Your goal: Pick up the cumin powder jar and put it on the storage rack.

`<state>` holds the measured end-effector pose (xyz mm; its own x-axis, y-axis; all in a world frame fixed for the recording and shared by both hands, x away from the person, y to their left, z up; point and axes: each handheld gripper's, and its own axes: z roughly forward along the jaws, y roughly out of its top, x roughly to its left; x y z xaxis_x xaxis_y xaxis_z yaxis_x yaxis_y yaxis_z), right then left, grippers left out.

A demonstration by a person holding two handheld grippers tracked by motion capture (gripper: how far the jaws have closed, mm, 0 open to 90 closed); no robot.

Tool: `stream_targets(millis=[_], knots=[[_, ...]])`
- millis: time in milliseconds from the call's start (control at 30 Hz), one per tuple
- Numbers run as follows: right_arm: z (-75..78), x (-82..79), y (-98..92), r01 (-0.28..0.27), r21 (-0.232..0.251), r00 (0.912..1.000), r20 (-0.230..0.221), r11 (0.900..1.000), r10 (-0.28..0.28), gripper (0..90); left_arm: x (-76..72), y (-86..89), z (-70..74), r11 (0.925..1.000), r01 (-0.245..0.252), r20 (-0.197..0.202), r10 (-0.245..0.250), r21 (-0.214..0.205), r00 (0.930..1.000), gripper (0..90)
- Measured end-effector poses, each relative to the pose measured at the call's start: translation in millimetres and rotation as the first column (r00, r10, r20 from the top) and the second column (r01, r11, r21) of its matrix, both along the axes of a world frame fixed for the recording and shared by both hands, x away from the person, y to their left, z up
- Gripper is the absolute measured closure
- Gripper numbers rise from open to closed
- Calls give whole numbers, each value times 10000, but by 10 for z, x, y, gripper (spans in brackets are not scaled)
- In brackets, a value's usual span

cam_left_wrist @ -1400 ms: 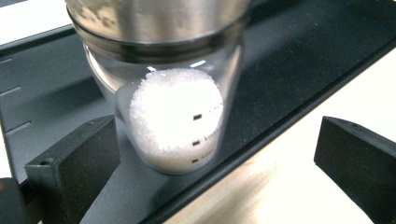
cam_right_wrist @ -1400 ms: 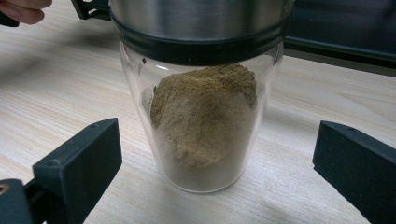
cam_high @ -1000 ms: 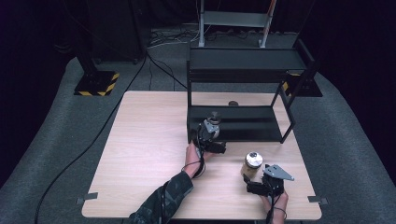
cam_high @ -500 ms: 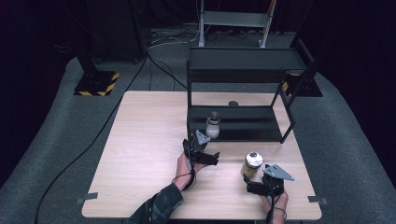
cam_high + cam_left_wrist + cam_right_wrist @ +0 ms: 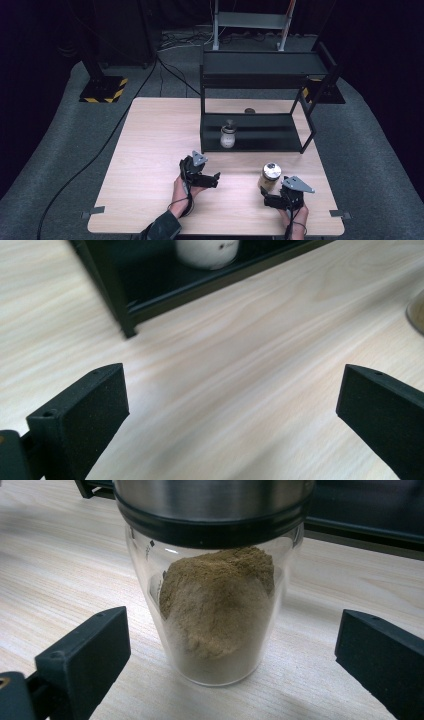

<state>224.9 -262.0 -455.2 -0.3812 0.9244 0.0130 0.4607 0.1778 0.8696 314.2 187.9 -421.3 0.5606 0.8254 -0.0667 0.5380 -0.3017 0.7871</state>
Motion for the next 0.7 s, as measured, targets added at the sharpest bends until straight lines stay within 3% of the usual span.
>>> stream_targets(millis=[300, 633, 700], knots=[[5, 2, 11, 10, -57, 10000, -19, 10000, -10, 3, -199, 249, -14, 9992, 9, -220, 0, 405, 9998, 0], [10, -3, 39, 76, -187, 10000, -3, 9998, -76, 1, -400, 327, -97, 9949, -131, -407, 172, 999, 9990, 0], [16, 2, 55, -9, -339, 10000, -2, 9994, 9, 1, -395, 349, -114, 9958, -100, -570, 153, 914, 9983, 0]])
